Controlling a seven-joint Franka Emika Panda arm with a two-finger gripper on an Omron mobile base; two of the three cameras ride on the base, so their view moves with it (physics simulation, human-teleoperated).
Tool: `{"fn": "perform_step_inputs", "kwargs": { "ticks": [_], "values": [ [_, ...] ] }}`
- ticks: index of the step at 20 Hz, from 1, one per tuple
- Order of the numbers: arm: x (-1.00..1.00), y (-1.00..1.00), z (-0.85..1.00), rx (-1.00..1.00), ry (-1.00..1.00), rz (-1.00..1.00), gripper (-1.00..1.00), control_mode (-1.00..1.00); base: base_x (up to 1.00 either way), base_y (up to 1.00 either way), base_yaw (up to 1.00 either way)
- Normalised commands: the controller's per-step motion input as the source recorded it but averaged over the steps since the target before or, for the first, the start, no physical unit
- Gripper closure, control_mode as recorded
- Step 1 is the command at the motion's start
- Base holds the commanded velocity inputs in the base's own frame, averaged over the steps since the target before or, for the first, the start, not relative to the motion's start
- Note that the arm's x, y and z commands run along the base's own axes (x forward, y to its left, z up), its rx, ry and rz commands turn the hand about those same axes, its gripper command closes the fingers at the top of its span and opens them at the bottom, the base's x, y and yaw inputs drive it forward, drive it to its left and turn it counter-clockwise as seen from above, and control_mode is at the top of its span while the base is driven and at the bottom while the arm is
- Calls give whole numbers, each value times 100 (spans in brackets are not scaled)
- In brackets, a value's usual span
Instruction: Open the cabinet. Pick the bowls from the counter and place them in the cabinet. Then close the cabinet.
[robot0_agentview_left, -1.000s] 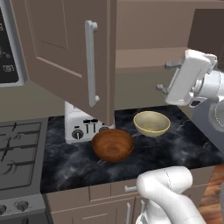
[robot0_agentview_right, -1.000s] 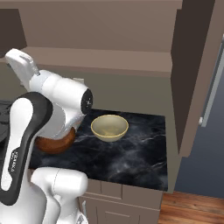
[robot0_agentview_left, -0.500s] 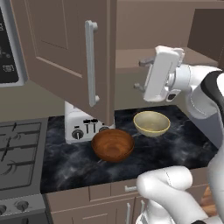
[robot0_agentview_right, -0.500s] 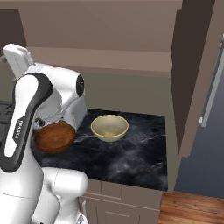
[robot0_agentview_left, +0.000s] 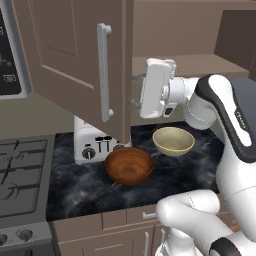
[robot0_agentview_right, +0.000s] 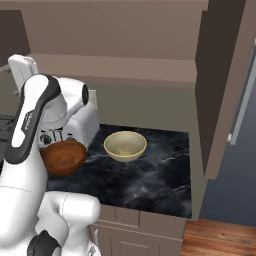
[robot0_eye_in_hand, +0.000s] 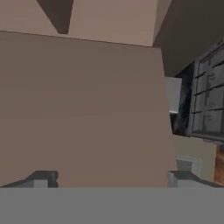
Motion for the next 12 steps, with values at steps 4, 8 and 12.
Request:
{"fn": "perform_step_inputs", "kwargs": {
  "ticks": [4, 8, 12],
  "values": [
    [23, 51, -7, 0, 8, 13, -100, -100, 0, 0, 0],
    [0, 57, 0, 0, 4, 13, -100, -100, 0, 0, 0],
    [0, 64, 0, 0, 4, 13, -100, -100, 0, 0, 0]
  ]
}}
